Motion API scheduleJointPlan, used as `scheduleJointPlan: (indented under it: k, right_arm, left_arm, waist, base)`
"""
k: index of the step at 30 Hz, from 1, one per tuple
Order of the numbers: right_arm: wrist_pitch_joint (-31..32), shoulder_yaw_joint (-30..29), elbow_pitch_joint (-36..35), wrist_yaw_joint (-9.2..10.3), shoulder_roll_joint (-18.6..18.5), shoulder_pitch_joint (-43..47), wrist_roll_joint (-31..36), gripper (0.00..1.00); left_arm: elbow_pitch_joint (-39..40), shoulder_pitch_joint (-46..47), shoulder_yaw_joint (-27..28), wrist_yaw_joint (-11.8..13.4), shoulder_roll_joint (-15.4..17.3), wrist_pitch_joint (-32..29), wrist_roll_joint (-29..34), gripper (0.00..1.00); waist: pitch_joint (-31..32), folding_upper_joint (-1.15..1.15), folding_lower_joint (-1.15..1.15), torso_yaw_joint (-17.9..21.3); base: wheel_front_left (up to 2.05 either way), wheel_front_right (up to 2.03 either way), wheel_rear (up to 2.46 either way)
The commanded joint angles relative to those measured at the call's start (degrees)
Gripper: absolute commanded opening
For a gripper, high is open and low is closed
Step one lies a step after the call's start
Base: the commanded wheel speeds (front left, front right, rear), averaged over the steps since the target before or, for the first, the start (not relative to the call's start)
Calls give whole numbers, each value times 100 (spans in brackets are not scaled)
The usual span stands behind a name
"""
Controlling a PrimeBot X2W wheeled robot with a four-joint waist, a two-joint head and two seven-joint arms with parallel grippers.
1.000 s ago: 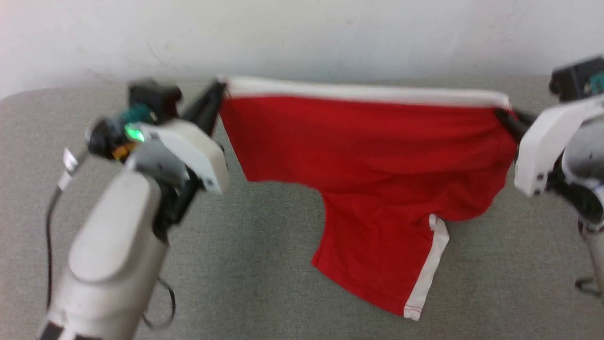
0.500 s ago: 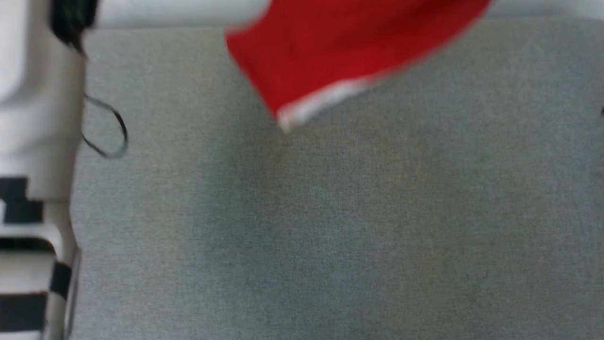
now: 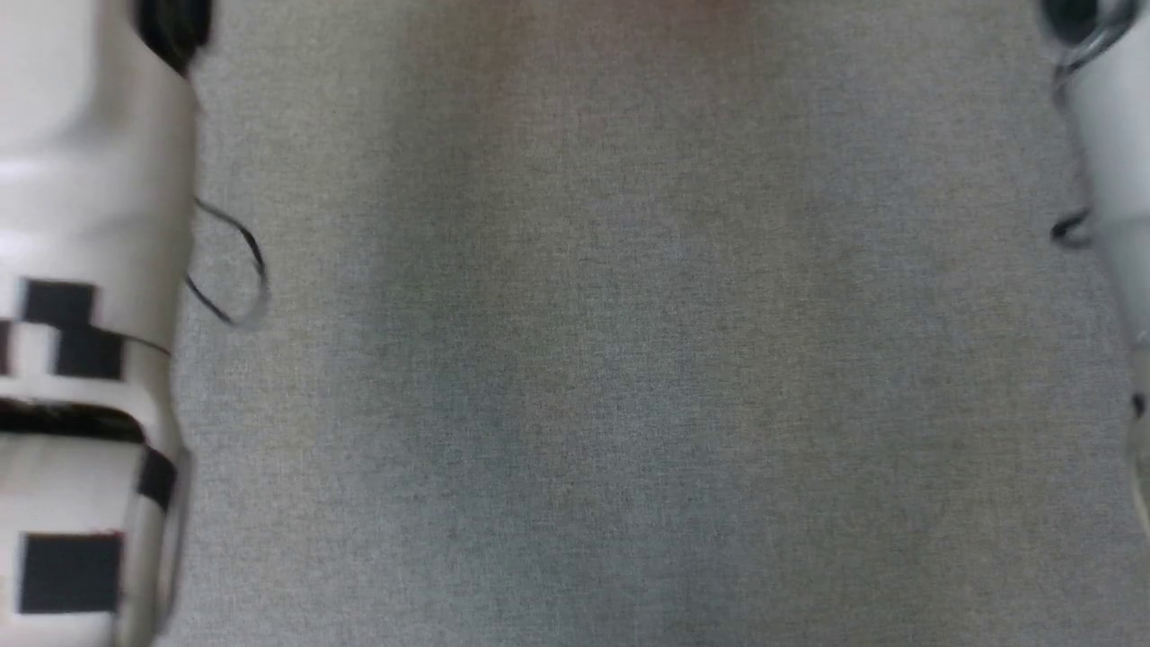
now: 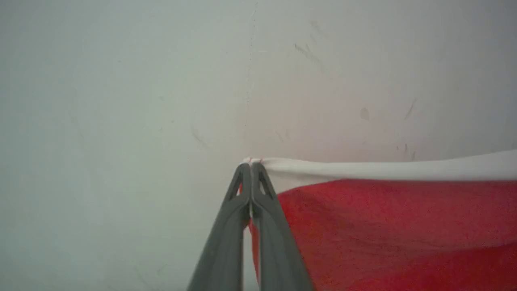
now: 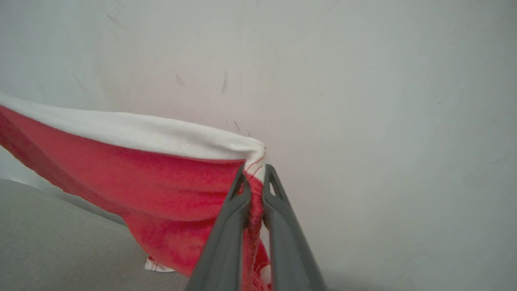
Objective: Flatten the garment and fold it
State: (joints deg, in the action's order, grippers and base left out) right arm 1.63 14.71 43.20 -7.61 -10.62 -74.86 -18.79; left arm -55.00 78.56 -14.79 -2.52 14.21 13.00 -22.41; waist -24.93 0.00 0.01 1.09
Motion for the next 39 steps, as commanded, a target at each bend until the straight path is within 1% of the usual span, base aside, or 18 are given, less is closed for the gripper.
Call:
scheduleJointPlan:
  k: [1, 4, 6, 9, 11, 12, 13, 15, 19, 20, 24, 28, 31, 34, 39]
  right_arm:
    - [-142, 88, 241, 12, 30, 227, -101, 0]
    - [-383, 252, 589, 12, 83, 568, -281, 0]
    - [-472, 316, 672, 12, 90, 703, -332, 0]
    - [-716, 555, 789, 12, 114, 1199, -519, 0]
    - [-853, 775, 735, 12, 98, 1614, -647, 0]
    - [-931, 863, 662, 12, 73, 1835, -721, 0]
    - [-1038, 1063, 444, 12, -2, 2295, -835, 0]
    - [-1110, 1210, 146, 12, -118, 2766, -939, 0]
    - [-1084, 1305, -625, 12, -395, 3689, -1052, 0]
    - [-1084, 1305, -625, 12, -395, 3689, -1052, 0]
    - [-853, 1115, -1608, 12, -601, 4660, -975, 0]
    - [-439, 689, -2687, 12, -668, 5701, -712, 0]
    - [-52, 295, -3500, 12, -585, 6499, -467, 0]
    - [311, -78, -4271, 12, -405, 7252, -246, 0]
    - [830, -520, -5234, 12, -26, 8285, 7, 0]
  left_arm:
    - [-181, -282, -14, -64, -91, 79, -73, 0]
    - [-406, -690, 48, -112, -233, 150, -194, 0]
    - [-451, -853, 77, -135, -287, 165, -244, 0]
    - [-483, -1461, 151, -196, -389, 191, -346, 0]
    - [-307, -1970, 226, -217, -407, 195, -372, 0]
    - [-179, -2263, 266, -229, -418, 196, -384, 0]
    - [127, -2878, 311, -231, -410, 197, -345, 0]
    - [482, -3521, 346, -231, -438, 198, -322, 0]
    - [1344, -4711, 387, -96, -401, 198, -245, 0]
    - [1344, -4711, 387, -96, -401, 198, -245, 0]
    - [2417, -5895, 427, 154, -340, 81, -301, 0]
    - [3751, -7065, 461, 541, -264, -415, -375, 0]
    - [4711, -7890, 500, 877, -200, -833, -411, 0]
    - [5574, -8640, 493, 1180, -140, -1256, -417, 0]
    - [6704, -9526, 467, 1569, -35, -1862, -405, 0]
  waist:
    - [-9, 0, -1, -60]
    - [72, 0, -1, -113]
    - [124, 0, -1, -134]
    - [338, 0, -1, -175]
    - [549, 0, -1, -198]
    - [667, 0, -1, -203]
    - [892, 0, -1, -207]
    - [1133, 0, -1, -216]
    - [1522, 0, -1, -199]
    - [1522, 0, -1, -199]
    - [1793, 0, -1, -160]
    - [1953, 0, -1, -157]
    - [2030, 0, -1, -145]
    - [2047, 0, -1, -145]
    - [1979, 0, -1, -200]
  base:
    - [0, 0, 0]
    - [0, 0, 0]
    - [0, 0, 0]
    - [0, 0, 0]
    - [0, 0, 0]
    - [0, 0, 0]
    - [0, 0, 0]
    - [0, 0, 0]
    - [0, 0, 0]
    - [0, 0, 0]
    - [0, 0, 0]
    - [0, 0, 0]
    - [0, 0, 0]
    - [0, 0, 0]
    - [0, 0, 0]
